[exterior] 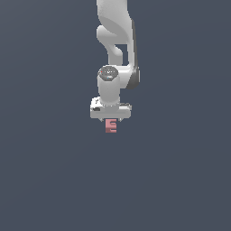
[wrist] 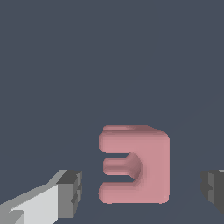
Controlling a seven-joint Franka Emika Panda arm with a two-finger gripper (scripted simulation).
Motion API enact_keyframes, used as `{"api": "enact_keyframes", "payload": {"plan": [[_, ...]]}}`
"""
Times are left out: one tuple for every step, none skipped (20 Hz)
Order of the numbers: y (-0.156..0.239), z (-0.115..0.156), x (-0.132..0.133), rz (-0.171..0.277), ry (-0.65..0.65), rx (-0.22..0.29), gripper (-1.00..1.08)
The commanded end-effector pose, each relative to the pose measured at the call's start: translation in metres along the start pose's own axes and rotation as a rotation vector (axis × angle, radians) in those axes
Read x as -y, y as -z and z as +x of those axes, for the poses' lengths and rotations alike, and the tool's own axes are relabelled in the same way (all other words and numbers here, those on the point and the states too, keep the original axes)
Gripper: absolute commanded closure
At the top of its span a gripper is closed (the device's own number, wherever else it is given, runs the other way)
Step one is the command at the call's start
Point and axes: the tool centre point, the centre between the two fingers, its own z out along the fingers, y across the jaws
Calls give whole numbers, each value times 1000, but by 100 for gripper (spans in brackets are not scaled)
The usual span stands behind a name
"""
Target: Pick up the object and move it to a goal position.
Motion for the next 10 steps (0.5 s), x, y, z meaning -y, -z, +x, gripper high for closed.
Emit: {"api": "enact_keyframes", "payload": {"plan": [[-2, -3, 0, 0, 0, -1, -92], [-2, -3, 0, 0, 0, -1, -92], [-2, -2, 0, 0, 0, 0, -92], [-2, -2, 0, 0, 0, 0, -92], [-3, -2, 0, 0, 0, 0, -92], [-5, -2, 0, 0, 0, 0, -92], [-7, -2, 0, 0, 0, 0, -92], [-10, -2, 0, 0, 0, 0, -92], [-14, -3, 0, 0, 0, 0, -92], [-18, -3, 0, 0, 0, 0, -92]]}}
